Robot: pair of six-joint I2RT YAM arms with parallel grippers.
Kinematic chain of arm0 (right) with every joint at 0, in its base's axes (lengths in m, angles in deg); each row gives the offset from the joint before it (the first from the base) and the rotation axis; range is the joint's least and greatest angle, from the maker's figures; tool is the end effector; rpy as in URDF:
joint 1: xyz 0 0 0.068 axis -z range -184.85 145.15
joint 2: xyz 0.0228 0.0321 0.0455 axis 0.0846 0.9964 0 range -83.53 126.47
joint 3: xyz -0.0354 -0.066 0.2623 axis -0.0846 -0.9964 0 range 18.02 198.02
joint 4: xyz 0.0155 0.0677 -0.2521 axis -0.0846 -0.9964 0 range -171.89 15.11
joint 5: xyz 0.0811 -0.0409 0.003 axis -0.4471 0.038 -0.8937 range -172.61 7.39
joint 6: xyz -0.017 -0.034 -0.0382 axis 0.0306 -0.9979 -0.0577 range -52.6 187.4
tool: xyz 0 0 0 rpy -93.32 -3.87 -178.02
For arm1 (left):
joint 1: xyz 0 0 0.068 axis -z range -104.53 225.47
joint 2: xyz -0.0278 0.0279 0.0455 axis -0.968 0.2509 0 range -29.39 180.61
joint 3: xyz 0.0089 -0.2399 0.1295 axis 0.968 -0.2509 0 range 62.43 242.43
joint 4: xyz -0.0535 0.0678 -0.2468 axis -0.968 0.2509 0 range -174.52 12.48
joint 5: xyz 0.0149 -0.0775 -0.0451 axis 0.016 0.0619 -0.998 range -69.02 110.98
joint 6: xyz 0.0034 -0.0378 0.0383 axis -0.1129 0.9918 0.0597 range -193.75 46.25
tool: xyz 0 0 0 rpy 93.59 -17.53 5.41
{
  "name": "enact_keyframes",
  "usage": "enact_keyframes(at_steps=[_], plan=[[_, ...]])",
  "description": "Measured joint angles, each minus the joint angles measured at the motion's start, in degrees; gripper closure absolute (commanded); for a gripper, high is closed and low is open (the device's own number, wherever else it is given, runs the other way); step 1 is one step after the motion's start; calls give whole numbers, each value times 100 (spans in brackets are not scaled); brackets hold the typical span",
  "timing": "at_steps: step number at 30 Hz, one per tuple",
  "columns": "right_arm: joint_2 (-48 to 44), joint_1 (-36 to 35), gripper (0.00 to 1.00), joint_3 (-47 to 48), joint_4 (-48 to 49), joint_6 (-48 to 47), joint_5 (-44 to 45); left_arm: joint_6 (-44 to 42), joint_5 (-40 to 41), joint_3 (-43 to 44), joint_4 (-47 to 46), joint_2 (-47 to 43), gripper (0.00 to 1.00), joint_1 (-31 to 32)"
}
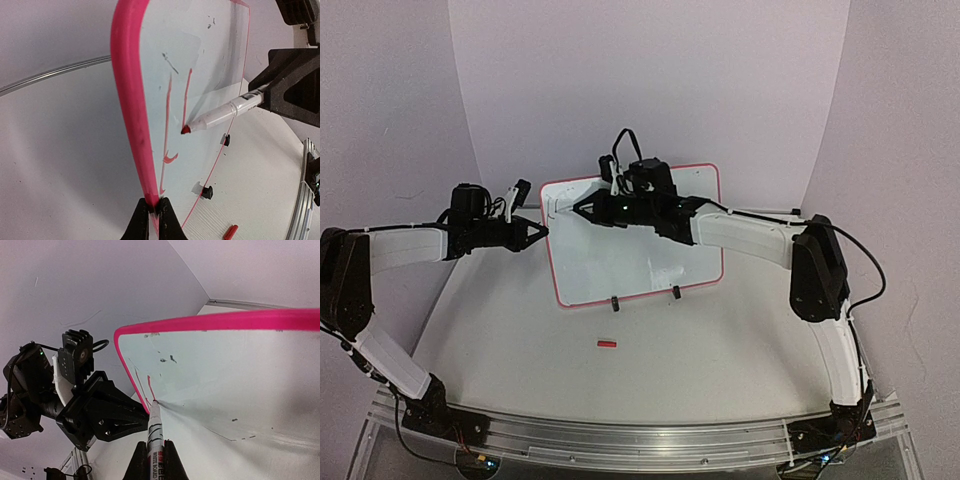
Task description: Write a sentence on the whiteboard
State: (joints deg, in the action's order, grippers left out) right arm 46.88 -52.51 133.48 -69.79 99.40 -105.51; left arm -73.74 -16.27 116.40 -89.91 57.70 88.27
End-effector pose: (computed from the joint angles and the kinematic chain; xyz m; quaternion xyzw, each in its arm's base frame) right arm 0.3593 0.4148 0.2910 -0.2288 0.7255 0.5208 0.3873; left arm 0.3221 -0.0953 0.2458 0.2545 0.7876 -0.3264 0.4565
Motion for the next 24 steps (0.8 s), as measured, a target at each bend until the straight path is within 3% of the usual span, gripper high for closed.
enact_keyframes(at_steps=[24], plan=[[0,0,100,-311,-17,107,-271,-2,37,2,31,-2,100,0]])
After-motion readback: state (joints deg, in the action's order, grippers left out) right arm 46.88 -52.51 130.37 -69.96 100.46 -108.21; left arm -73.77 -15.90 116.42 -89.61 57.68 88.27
